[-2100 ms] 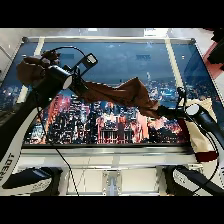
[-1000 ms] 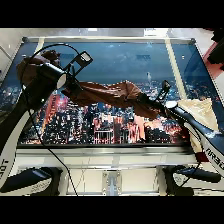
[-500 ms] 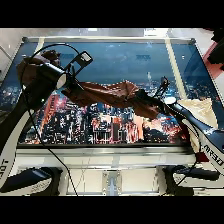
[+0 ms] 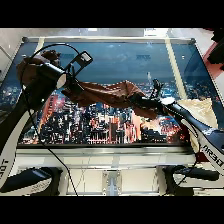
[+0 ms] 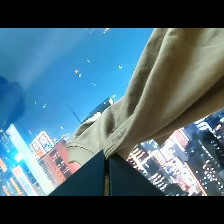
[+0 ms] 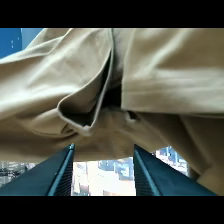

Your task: Fold the shirts.

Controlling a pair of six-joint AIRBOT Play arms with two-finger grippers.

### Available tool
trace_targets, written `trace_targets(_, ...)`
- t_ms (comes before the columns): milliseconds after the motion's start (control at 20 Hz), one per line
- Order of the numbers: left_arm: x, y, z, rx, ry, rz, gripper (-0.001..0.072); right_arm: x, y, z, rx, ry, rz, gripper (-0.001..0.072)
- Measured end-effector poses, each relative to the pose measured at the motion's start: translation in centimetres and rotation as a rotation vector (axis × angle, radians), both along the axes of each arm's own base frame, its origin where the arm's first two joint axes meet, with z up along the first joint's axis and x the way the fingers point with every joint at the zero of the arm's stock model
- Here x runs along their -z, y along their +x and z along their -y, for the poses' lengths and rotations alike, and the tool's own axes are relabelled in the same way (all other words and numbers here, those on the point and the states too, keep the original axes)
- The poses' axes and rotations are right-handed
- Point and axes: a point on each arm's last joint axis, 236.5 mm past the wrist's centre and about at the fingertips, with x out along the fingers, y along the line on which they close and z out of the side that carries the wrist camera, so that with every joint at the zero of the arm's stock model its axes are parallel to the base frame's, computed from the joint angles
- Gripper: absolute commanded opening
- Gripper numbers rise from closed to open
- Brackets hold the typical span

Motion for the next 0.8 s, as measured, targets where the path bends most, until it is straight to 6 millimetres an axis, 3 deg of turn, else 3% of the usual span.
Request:
trace_targets(400, 0.0, 0.0, 0.0, 0.000, -0.002, -0.001, 0.0014, -0.3, 2.4, 0.8, 0.154, -0.074, 0.084, 0.0446)
trace_targets(800, 0.0, 0.0, 0.0, -0.001, -0.004, -0.001, 0.0014, -0.2, 1.9, -0.1, 0.129, -0.059, 0.069, 0.0445)
